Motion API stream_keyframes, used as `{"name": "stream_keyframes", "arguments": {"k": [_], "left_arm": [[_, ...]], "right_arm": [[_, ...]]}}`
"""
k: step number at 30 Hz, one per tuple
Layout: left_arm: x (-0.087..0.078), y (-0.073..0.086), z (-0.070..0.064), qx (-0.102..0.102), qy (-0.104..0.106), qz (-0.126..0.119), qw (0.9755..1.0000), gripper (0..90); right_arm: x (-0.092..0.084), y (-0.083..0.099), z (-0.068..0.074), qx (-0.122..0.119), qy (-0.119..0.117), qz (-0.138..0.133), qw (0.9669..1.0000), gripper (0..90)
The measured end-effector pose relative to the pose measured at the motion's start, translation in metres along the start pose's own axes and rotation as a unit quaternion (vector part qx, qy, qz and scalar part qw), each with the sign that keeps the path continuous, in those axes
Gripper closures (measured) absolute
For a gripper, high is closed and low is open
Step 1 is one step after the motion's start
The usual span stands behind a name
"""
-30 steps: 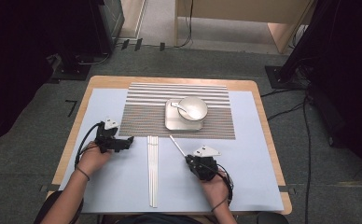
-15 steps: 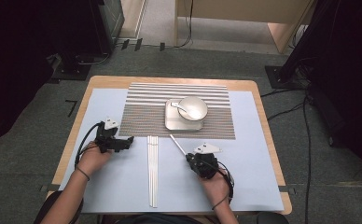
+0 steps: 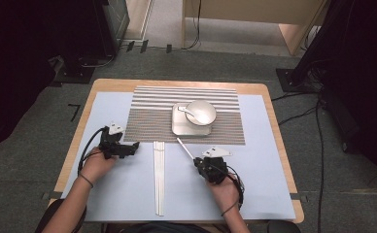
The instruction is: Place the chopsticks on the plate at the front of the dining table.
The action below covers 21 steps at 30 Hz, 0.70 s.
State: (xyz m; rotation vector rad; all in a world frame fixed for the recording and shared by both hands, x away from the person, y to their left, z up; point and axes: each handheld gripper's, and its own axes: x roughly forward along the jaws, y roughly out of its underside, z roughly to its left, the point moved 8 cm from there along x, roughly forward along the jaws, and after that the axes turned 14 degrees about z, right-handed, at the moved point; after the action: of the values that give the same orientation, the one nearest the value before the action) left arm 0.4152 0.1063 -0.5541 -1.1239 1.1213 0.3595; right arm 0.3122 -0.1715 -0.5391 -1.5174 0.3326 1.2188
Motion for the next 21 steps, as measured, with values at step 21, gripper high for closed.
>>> {"name": "stream_keyframes", "arguments": {"k": [21], "left_arm": [[0.0001, -0.0001, -0.0001, -0.001, 0.000, -0.001, 1.0000, 9.3]], "right_arm": [[-0.0032, -0.0078, -0.0013, -0.001, -0.002, 0.002, 1.0000, 85.7]]}}
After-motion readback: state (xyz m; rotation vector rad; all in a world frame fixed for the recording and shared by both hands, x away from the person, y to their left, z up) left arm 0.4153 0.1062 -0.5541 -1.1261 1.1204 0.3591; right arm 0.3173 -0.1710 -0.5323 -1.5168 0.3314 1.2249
